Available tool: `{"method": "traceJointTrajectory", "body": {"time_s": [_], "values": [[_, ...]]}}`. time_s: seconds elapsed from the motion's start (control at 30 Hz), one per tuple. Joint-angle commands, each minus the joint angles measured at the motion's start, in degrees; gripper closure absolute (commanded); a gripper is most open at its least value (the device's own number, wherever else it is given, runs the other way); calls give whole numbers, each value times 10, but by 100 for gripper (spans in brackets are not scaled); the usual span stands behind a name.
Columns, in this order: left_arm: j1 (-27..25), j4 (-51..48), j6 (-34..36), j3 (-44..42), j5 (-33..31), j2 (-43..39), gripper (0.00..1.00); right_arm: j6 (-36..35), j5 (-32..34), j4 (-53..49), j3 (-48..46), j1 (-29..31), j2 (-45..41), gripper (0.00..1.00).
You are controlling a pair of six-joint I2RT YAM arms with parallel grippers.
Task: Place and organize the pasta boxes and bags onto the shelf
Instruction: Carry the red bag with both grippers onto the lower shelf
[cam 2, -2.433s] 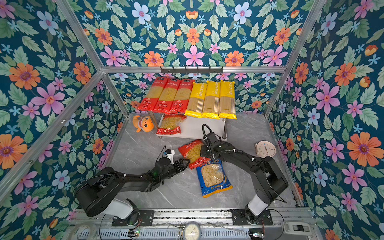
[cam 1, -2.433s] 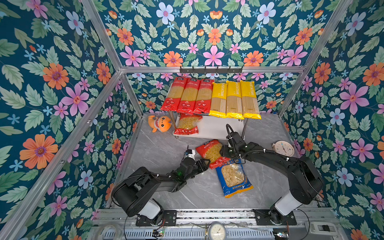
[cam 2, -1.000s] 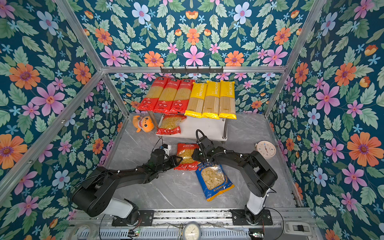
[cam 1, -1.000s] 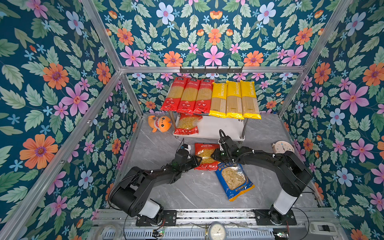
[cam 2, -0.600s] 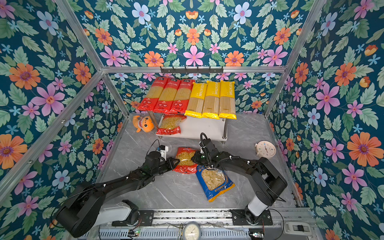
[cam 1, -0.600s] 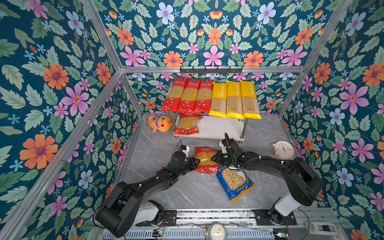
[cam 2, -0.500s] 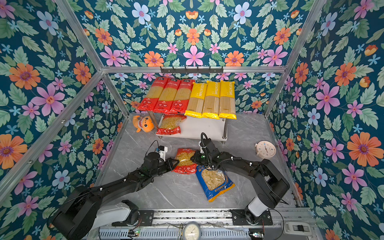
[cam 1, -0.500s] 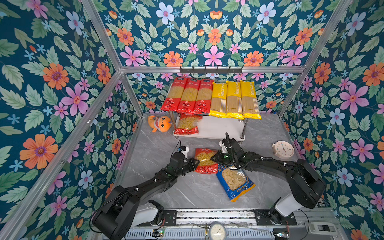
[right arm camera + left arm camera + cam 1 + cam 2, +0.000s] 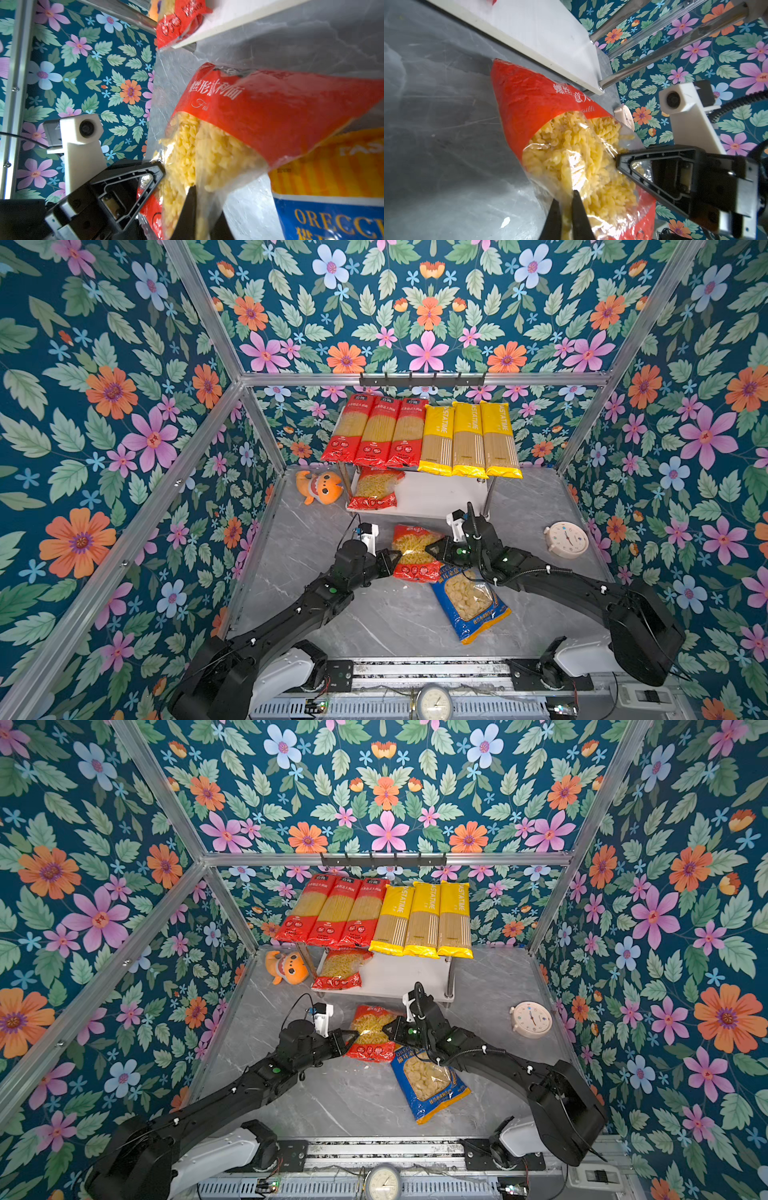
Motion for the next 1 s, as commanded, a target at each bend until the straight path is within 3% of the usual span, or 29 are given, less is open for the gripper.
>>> {"method": "traceJointTrajectory", "body": {"time_s": [0.0, 0.17, 0.57, 0.97], "values": [[0, 53, 45, 14, -21, 3, 100, -42, 51, 102, 0, 1, -5, 100], [0, 93, 94, 52, -31, 40, 100, -90, 90, 157, 13, -1, 7, 100], [10, 123, 209, 155, -50, 162, 99, -182, 109, 308, 30, -51, 73, 100], [56, 186, 274, 242, -58, 291, 99, -235, 136, 438, 124, -83, 235, 100]]}}
